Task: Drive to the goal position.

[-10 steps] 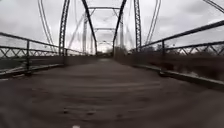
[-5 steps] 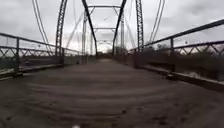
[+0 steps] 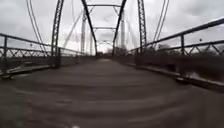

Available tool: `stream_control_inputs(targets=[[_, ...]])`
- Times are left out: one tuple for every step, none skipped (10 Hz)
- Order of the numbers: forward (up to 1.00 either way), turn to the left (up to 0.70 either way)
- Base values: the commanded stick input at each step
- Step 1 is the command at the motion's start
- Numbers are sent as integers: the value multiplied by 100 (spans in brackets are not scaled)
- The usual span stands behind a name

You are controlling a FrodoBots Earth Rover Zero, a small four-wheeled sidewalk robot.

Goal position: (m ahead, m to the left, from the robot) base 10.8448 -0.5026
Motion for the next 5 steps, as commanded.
stream_control_inputs(targets=[[100,0],[100,0],[100,0],[100,0],[100,0]])
